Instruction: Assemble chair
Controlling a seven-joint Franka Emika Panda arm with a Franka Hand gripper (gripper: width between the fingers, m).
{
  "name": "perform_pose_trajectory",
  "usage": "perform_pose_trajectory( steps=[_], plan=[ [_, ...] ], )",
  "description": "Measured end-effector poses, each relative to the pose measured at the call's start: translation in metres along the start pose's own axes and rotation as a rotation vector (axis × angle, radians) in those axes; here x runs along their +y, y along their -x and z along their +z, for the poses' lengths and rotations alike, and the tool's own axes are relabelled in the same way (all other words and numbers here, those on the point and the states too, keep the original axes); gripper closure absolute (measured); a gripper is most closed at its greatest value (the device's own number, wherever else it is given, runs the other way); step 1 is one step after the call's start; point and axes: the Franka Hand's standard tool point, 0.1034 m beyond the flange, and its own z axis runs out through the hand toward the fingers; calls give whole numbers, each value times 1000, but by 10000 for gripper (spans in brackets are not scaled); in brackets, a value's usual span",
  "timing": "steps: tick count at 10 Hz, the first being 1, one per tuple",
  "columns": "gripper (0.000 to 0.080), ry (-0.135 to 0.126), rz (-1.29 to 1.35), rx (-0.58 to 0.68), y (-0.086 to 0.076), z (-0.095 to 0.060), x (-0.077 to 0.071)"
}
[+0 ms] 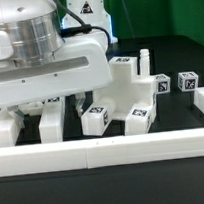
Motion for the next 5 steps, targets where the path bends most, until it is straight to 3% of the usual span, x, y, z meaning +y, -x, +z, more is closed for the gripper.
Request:
perform_pose_trajectory(
  steps=[5],
  plan=[
    [151, 8, 50, 2, 4, 6, 4]
  ],
)
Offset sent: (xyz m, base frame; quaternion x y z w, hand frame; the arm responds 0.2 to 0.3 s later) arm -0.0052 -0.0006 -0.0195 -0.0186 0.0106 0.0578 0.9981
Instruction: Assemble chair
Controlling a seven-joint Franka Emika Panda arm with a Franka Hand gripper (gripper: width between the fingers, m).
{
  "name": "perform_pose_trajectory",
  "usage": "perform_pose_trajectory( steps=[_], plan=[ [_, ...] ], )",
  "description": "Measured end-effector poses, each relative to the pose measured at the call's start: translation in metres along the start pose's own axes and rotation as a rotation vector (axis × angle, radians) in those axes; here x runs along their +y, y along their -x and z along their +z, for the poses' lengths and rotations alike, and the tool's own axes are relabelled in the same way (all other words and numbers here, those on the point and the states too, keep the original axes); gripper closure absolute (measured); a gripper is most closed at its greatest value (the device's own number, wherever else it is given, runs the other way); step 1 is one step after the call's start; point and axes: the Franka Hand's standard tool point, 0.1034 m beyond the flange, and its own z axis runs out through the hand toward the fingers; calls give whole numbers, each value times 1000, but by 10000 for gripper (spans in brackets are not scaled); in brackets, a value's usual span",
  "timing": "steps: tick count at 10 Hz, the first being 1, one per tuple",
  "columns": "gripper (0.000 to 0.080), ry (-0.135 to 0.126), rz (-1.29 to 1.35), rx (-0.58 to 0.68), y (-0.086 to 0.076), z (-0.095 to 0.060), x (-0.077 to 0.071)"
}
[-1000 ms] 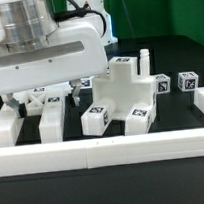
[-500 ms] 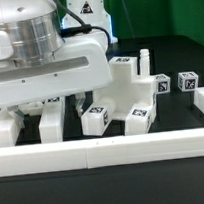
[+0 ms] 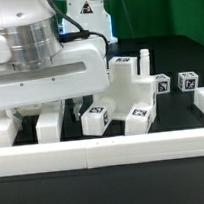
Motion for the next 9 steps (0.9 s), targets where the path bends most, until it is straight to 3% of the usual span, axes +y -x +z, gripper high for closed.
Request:
perform_pose_trajectory(
  steps=[4, 5, 6, 7, 9],
  plan=[
    [151, 8, 26, 20, -4, 0, -4],
    [259, 7, 39, 20, -4, 1, -6],
    [259, 7, 38, 20, -4, 1, -6],
    [495, 7, 40, 21, -4, 1, -4],
    [515, 9, 40, 26, -5, 0, -1]
  ],
)
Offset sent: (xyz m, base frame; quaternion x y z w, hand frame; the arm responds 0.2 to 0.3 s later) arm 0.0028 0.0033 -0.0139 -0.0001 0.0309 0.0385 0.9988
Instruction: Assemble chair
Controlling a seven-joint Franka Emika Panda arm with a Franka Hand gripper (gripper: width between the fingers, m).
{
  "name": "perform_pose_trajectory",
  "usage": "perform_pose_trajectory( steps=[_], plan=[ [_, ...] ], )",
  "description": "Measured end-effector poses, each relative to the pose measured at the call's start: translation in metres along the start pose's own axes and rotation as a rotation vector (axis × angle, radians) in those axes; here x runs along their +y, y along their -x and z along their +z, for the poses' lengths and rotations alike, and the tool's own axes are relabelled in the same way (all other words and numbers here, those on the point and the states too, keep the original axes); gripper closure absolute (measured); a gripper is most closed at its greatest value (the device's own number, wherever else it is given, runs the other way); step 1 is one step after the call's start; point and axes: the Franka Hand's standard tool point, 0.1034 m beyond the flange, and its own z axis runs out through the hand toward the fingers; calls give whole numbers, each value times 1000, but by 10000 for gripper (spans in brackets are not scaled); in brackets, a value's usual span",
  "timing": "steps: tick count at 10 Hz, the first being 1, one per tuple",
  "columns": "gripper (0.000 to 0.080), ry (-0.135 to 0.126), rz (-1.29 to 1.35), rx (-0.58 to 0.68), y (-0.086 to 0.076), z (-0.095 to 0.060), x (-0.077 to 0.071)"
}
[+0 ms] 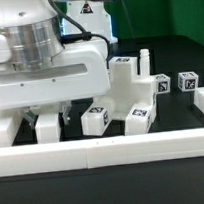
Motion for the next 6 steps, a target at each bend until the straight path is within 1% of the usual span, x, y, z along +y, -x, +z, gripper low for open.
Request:
perform_pose_trajectory(
  steps=[1, 2, 4, 5, 6],
  plan=[
    [515, -1, -2, 2, -1, -2, -1],
    [515, -10, -3, 0, -2, -8, -5],
    [515, -39, -3, 0, 0, -37, -9],
    [515, -61, -1, -1, 3, -60, -10],
    [515, -73, 4, 9, 6, -78, -10]
  ],
)
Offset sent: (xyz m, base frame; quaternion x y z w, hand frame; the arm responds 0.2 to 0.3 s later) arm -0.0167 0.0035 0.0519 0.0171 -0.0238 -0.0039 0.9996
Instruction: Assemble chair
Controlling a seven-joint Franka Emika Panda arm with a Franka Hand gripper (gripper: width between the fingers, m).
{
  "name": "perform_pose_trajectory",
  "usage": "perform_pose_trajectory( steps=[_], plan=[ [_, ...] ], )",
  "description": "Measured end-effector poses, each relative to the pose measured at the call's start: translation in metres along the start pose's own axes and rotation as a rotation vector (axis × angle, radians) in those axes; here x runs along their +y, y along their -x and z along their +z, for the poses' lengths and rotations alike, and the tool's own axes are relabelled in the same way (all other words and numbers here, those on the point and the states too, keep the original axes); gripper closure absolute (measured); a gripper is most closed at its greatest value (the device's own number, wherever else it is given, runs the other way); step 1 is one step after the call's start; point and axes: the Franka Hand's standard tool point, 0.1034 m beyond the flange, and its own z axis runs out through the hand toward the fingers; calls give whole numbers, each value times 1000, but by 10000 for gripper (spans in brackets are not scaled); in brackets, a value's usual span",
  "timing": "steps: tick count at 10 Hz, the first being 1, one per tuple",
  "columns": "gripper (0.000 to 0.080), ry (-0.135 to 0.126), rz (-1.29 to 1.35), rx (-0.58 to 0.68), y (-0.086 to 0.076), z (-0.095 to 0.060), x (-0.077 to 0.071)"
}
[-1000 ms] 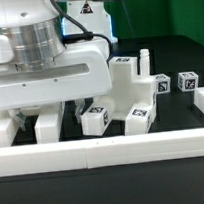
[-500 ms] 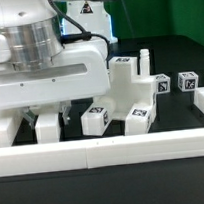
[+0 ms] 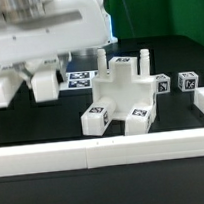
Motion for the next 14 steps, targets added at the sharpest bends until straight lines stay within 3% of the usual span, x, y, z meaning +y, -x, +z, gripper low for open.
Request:
perform_pose_trajectory(
  steps=[3, 4, 8, 10, 11, 14],
  plan=[
    [515, 3, 2, 32, -3, -22, -8],
    [515, 8, -9, 22, -4, -13, -3],
    [515, 3, 236, 19, -3, -11, -5],
    [515, -15, 442, 24, 8, -24, -13],
    [515, -26, 553, 27, 13, -32, -21],
    [515, -37, 650, 34, 10, -41, -73]
  ],
)
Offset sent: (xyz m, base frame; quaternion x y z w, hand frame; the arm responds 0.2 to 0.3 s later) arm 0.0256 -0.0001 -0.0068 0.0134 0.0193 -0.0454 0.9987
